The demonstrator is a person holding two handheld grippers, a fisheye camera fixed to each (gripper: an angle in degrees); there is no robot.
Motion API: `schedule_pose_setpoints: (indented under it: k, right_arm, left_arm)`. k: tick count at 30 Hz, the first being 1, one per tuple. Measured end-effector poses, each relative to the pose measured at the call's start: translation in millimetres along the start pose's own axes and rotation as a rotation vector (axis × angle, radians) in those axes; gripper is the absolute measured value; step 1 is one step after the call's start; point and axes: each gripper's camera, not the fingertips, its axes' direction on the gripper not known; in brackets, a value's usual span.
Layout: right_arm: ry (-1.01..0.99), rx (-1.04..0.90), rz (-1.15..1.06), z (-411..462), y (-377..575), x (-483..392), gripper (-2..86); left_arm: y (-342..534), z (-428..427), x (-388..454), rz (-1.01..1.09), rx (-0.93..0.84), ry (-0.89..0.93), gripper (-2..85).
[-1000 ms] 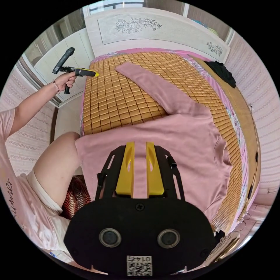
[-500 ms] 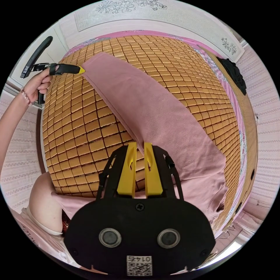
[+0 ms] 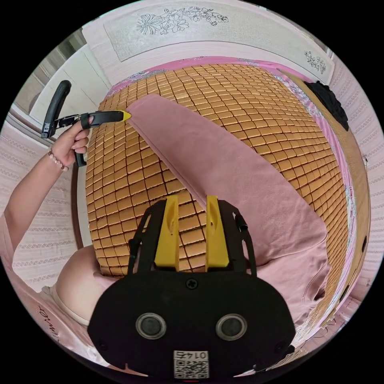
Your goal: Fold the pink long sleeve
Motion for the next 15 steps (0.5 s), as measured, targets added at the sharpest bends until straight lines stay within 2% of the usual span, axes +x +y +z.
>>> schedule_pose_setpoints:
  k: [4,6,10,12,15]
  right_arm:
    - [-0.008,0.068,-0.002,-5,-7,-29,13.5]
    - [-0.117,0.226,-0.011,-34,-2,-51,14.9]
    - [-0.16,0.425,-0.029,-81,23,-81,14.6]
    - [-0.118,0.527,-0.022,-107,53,-94,7.1]
    - [-0.043,0.683,0.087,-141,113,-91,2.6]
  left_arm:
    - [-3,-28,18,0.071,0.087,0.13,2.8]
    - [-3,-57,57,0.25,0.152,0.2,3.1]
    - [-2,-91,121,0.437,0.185,0.409,3.4]
    - [1,-104,163,0.523,0.191,0.49,3.9]
    - [9,-118,201,0.594,0.237,0.611,4.3]
